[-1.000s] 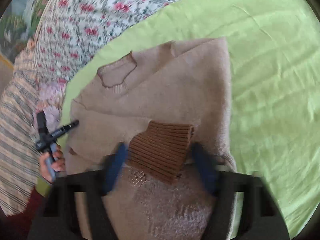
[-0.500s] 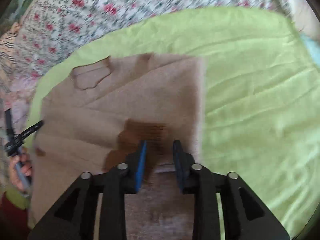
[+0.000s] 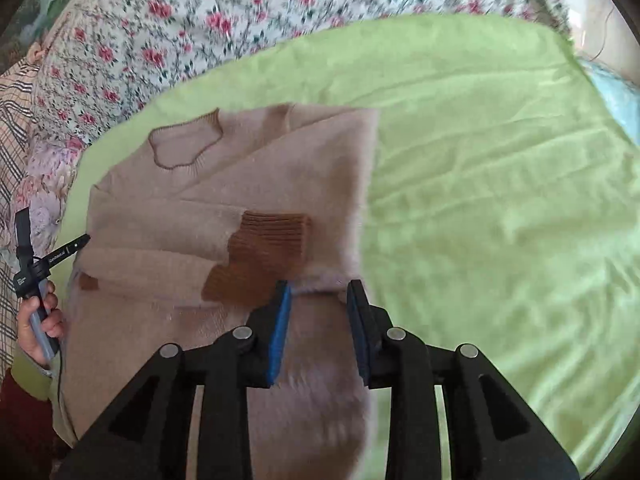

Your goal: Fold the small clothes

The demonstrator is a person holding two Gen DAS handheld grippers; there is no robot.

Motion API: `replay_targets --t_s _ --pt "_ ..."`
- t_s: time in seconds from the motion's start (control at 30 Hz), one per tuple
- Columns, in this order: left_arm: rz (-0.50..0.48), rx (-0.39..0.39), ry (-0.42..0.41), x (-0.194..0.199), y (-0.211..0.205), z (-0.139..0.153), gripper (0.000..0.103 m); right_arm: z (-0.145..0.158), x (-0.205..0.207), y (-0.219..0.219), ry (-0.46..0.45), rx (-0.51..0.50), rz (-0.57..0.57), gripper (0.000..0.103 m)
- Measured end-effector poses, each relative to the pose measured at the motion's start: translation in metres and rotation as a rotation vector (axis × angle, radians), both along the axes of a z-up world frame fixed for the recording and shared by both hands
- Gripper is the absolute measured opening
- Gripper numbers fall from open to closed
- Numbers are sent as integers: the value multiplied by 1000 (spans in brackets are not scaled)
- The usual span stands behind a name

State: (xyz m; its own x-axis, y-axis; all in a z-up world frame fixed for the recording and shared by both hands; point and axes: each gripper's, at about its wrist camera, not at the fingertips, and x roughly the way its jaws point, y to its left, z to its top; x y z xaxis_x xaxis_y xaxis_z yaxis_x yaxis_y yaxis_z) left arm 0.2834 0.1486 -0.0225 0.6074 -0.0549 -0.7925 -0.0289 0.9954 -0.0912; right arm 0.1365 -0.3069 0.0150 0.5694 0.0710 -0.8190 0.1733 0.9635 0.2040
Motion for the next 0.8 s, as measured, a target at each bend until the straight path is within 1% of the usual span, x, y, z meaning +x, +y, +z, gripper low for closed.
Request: replay_targets --t_s 0.03,0.07,0.1,0.13,0.27,0.33,0.4,0.43,0.53,0.63,0.73,0.8 --pt "-11 -8 3 -15 -1 6 35 6 -8 -3 -13 17 1 37" --pt "-14 -10 1 -28 -2 10 42 9 -20 -5 -26 38 -1 42" --pt "-16 -15 0 -43 -2 15 46 15 -35 -7 -40 60 -7 48" --pt "-21 -23 5 -64 -4 19 52 18 -44 -7 -49 70 -10 49" --pt "-31 -62 29 -131 -4 22 55 23 -88 -1 -76 98 9 51" --pt "-34 -51 48 -162 -7 18 55 20 -110 4 -87 141 29 52" --pt "-35 -46 69 -188 -10 14 57 16 -126 9 -88 163 49 52" --pt "-32 -57 87 -204 -9 10 60 13 -133 11 -88 169 55 52" --pt "-45 -85 145 -237 -14 -4 60 4 -149 15 -90 218 67 53" --pt "-77 -48 191 -266 -21 -17 60 1 -163 19 -96 231 68 54" --pt "-125 10 183 -300 -21 -21 60 2 -177 22 -99 230 92 57" --pt "-170 -4 186 -319 -14 -20 59 4 -187 25 -100 230 122 62"
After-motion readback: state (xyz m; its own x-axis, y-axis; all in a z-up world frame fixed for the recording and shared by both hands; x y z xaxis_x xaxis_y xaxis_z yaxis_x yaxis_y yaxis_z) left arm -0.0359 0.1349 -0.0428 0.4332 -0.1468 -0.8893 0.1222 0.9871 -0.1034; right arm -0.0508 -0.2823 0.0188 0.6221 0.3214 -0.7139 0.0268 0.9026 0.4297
